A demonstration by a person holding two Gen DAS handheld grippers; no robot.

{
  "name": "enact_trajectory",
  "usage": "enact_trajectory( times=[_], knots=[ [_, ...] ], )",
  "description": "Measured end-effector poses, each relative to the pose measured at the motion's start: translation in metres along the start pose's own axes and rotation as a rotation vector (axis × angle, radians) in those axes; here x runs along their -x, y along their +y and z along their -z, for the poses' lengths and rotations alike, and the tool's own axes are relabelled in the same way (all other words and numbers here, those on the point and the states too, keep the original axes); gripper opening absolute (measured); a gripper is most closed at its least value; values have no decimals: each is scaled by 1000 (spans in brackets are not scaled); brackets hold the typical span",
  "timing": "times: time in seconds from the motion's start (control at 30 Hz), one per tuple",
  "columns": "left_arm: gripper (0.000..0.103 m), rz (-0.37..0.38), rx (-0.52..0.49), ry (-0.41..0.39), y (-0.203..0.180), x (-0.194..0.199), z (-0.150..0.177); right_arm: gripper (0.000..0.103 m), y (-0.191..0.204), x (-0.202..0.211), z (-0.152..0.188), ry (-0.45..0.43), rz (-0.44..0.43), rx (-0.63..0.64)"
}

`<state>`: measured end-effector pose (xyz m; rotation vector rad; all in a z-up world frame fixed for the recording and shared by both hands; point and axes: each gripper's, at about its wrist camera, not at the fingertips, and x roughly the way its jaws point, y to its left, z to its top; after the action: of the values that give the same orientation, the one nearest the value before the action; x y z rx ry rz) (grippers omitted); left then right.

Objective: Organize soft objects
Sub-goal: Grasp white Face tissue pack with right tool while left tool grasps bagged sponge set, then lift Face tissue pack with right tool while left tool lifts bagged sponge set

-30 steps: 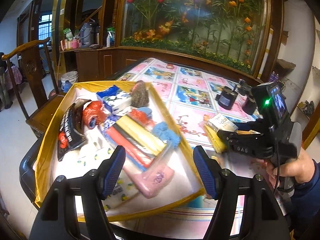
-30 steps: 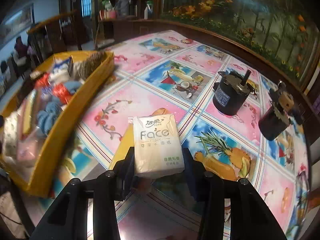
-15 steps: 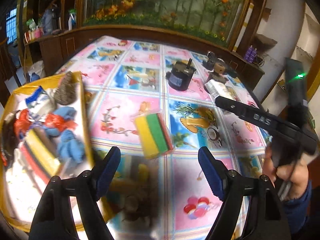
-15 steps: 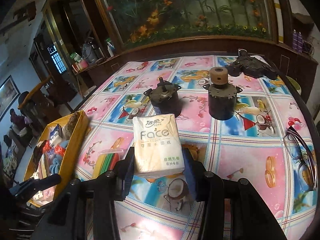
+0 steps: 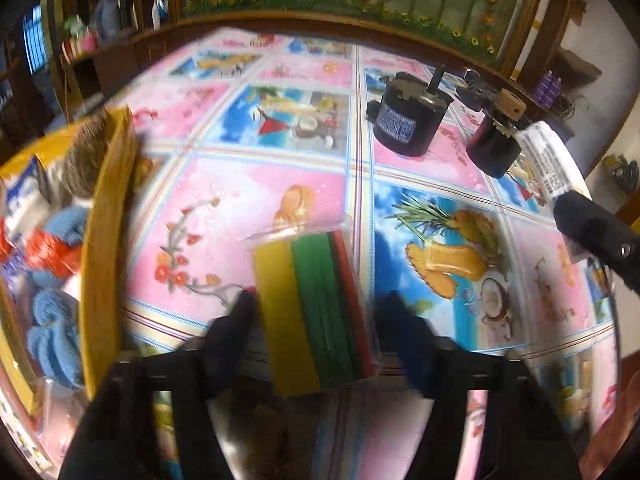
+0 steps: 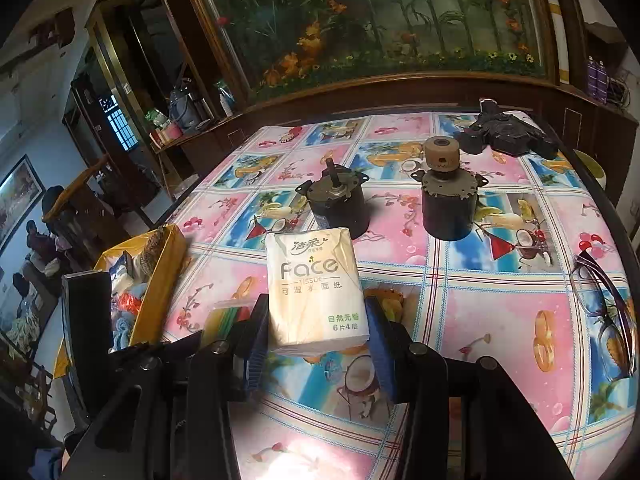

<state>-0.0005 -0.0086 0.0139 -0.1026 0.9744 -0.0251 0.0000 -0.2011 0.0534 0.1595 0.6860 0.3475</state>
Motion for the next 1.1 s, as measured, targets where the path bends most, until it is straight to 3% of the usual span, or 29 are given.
enact_trajectory(
  times=[0.17,0.53,0.8,1.1],
  knots=[
    [41,17,-2,-56,7,6,8,49,8,-11,6,30,26,40],
    [40,7,55,-268,18,41,19,49,15,-35,16,83,76,94],
    [40,-69,72,-391,19,62,21,49,33,-30,21,37,94,173],
    [40,-110,67,-456,18,74,24,49,37,-28,22,16,96,194]
  ],
)
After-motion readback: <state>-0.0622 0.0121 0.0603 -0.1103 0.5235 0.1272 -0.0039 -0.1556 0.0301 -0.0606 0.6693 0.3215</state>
